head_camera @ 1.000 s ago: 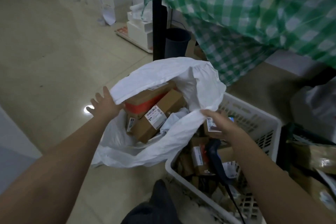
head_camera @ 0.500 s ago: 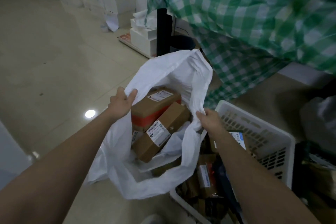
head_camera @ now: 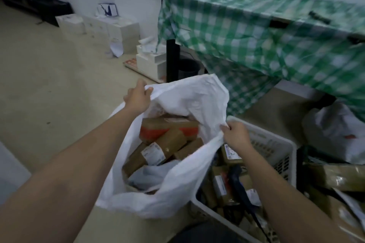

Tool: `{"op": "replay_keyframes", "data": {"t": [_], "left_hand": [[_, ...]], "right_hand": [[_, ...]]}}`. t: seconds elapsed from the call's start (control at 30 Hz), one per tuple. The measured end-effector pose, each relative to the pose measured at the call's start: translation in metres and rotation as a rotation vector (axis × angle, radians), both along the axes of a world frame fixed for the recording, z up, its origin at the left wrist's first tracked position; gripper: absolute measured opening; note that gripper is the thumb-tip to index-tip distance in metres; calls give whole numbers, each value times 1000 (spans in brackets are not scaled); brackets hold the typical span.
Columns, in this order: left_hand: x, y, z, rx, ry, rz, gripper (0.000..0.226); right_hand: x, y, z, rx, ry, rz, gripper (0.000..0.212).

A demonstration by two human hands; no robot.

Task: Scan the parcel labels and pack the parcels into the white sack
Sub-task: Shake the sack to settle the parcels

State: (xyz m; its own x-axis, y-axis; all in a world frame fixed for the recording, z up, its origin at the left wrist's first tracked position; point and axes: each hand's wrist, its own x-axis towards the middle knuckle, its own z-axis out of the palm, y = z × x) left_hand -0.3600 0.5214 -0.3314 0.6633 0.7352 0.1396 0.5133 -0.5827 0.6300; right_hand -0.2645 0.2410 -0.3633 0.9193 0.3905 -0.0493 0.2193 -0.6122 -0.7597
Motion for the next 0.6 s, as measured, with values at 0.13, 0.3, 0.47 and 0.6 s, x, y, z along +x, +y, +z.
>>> {"op": "replay_keyframes", "data": {"t": [0.13, 0.3, 0.47, 0.6], "left_hand": [[-14, 3, 7, -11, -65, 27, 24], [-36, 25, -8, -113, -5, 107, 19], [-31, 30, -10, -132, 11, 118, 32], [-24, 29, -12, -173, -21, 138, 31]], "right_hand": [[-17, 5, 31, 199, -259, -75, 46], [-28, -27, -38, -409, 72, 74, 16], [-27, -22, -35, 105, 279, -60, 77], [-14, -10, -34, 83, 351, -145, 47]]}}
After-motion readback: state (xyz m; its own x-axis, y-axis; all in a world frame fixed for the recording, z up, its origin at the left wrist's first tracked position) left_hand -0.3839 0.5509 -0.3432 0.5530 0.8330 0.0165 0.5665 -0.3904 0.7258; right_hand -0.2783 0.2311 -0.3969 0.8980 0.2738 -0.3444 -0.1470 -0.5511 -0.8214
